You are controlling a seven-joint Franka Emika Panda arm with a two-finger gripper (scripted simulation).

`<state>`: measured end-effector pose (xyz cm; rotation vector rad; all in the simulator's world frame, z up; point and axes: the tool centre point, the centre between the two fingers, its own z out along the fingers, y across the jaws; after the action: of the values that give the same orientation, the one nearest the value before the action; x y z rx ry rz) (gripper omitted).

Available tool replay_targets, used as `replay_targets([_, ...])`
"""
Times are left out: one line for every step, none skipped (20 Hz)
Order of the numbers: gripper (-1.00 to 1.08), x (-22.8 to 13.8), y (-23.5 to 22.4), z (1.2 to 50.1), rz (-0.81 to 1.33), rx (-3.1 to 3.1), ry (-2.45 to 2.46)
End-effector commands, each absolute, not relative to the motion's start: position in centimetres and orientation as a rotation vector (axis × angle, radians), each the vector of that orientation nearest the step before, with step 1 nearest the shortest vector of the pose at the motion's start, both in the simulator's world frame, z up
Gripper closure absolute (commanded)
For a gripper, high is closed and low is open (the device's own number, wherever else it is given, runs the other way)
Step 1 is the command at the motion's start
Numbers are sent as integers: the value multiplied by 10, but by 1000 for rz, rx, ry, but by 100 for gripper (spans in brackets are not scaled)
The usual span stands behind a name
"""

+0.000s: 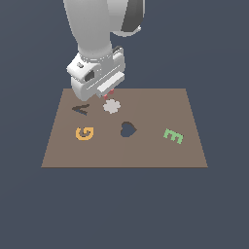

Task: Insert a designated object into the corresponding slot on a board.

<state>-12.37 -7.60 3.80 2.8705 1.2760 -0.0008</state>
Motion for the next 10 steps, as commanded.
replay_targets([108,-119,-89,38,0,2818,1387])
replay_targets([108,-117,-94,39,0,2797,1429])
replay_targets([108,-115,-99,39,0,2775,1472])
replay_targets([108,-112,-103,39,0,2751,1515])
replay_targets([108,-110,-108,39,0,2728,1557])
replay_targets([108,-107,-113,39,-1,2704,1598])
replay_targets([108,-104,-117,39,-1,2680,1637])
replay_targets([108,-101,-121,39,-1,2657,1675])
replay_targets([108,-98,-125,39,-1,2634,1711])
replay_targets([108,-95,-129,39,-1,2611,1745])
